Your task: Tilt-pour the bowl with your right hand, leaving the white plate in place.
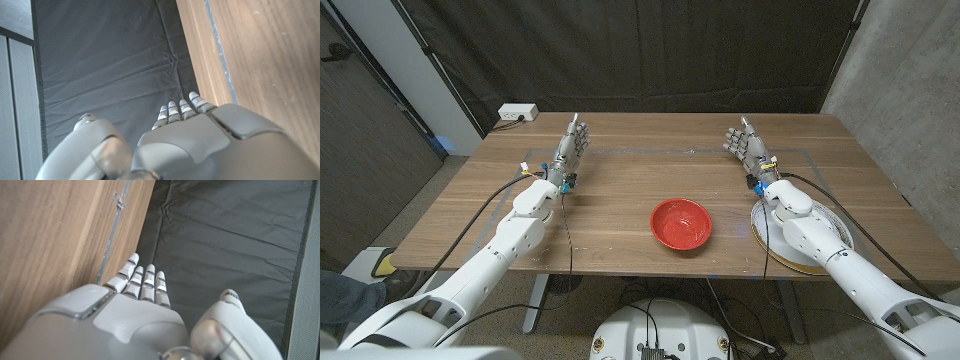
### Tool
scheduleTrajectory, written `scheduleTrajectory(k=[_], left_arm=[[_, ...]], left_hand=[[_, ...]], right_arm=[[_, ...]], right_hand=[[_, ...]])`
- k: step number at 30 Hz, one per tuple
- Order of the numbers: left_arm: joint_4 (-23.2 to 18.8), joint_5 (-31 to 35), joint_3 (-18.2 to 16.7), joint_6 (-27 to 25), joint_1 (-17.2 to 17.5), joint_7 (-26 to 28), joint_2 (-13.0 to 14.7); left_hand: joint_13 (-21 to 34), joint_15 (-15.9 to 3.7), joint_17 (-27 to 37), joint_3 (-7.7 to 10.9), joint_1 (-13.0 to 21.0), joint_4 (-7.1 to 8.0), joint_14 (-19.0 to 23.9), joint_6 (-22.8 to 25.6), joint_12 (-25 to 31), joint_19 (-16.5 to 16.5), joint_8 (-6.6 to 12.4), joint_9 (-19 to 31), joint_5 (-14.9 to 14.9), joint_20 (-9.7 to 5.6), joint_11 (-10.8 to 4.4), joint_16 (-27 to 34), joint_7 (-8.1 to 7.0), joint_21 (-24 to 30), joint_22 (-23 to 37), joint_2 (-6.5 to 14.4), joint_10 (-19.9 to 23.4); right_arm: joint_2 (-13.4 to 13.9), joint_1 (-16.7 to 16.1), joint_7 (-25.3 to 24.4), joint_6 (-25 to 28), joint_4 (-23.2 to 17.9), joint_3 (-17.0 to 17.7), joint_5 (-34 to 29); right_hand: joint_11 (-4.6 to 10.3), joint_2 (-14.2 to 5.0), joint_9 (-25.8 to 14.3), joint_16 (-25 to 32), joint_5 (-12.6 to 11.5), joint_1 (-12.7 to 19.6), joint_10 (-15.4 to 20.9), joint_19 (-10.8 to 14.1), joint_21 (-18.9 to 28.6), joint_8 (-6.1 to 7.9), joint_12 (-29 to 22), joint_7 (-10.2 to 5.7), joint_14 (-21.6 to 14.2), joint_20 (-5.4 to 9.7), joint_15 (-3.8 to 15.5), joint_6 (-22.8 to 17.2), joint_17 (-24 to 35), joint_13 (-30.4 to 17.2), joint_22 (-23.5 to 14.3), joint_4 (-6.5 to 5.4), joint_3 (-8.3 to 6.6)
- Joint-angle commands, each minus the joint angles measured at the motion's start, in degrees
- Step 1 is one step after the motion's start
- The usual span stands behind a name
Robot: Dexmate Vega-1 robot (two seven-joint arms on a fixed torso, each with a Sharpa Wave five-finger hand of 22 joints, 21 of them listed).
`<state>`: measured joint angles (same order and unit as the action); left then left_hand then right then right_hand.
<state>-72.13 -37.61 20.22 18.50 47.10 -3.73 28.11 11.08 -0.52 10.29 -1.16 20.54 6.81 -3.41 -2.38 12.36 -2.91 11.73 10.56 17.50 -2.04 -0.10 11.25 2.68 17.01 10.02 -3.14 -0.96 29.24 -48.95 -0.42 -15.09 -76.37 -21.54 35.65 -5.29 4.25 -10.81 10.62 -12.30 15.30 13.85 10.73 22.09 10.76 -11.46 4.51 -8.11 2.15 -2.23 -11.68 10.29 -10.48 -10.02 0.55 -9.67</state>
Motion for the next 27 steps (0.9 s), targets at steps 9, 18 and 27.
scheduleTrajectory(k=[9, 18, 27], left_arm=[[-2.99, -0.21, -2.54, 1.06, 2.55, -4.12, 1.07], [-2.46, 0.52, -1.24, -0.82, 1.18, -7.67, 2.04], [-3.28, 2.46, -1.00, -2.38, 0.66, -4.03, 1.49]], left_hand=[[0.19, 0.48, 0.16, -0.02, 0.82, 0.15, -0.21, 0.19, 0.21, -0.83, 0.20, 0.09, 0.47, -2.88, 0.21, 0.12, 0.49, -0.16, 0.07, 0.16, -0.06], [0.08, 0.72, 0.16, 0.03, 1.66, -0.15, 1.64, 1.93, 0.75, 0.19, 0.64, 0.13, 0.77, -2.25, 0.58, 0.53, 0.70, -0.39, 0.09, 0.84, 1.94], [0.03, 0.85, 0.15, 0.02, 2.18, -0.34, 2.75, 3.35, 0.99, 1.14, 0.96, 0.15, 0.91, -2.06, 0.56, 0.68, 0.84, -0.47, 0.10, 1.24, 3.13]], right_arm=[[3.51, -10.04, -6.16, -2.03, -13.78, 2.09, -6.15], [4.44, -12.28, -2.67, -6.09, -14.50, 3.61, -4.07], [5.89, -13.39, 1.18, -7.82, -15.05, 5.26, -0.90]], right_hand=[[0.72, -0.92, -0.23, 0.58, -0.32, 2.06, 1.60, 1.49, 0.05, 0.62, -0.83, -0.43, -1.57, 1.51, 0.90, -1.13, 0.15, -0.12, -0.13, 0.69, -0.88], [1.00, -1.02, -0.22, 0.67, -0.27, 2.79, 2.32, 2.22, -0.05, 0.80, -1.07, -0.57, -2.16, 1.62, 1.27, -1.64, 0.10, -0.11, -0.13, 1.14, -1.01], [1.13, -1.05, -0.22, 0.73, -0.21, 3.17, 2.66, 2.66, -0.17, 0.90, -1.16, -0.67, -2.61, 1.66, 1.56, -2.01, 0.08, -0.11, -0.14, 1.39, -1.03]])
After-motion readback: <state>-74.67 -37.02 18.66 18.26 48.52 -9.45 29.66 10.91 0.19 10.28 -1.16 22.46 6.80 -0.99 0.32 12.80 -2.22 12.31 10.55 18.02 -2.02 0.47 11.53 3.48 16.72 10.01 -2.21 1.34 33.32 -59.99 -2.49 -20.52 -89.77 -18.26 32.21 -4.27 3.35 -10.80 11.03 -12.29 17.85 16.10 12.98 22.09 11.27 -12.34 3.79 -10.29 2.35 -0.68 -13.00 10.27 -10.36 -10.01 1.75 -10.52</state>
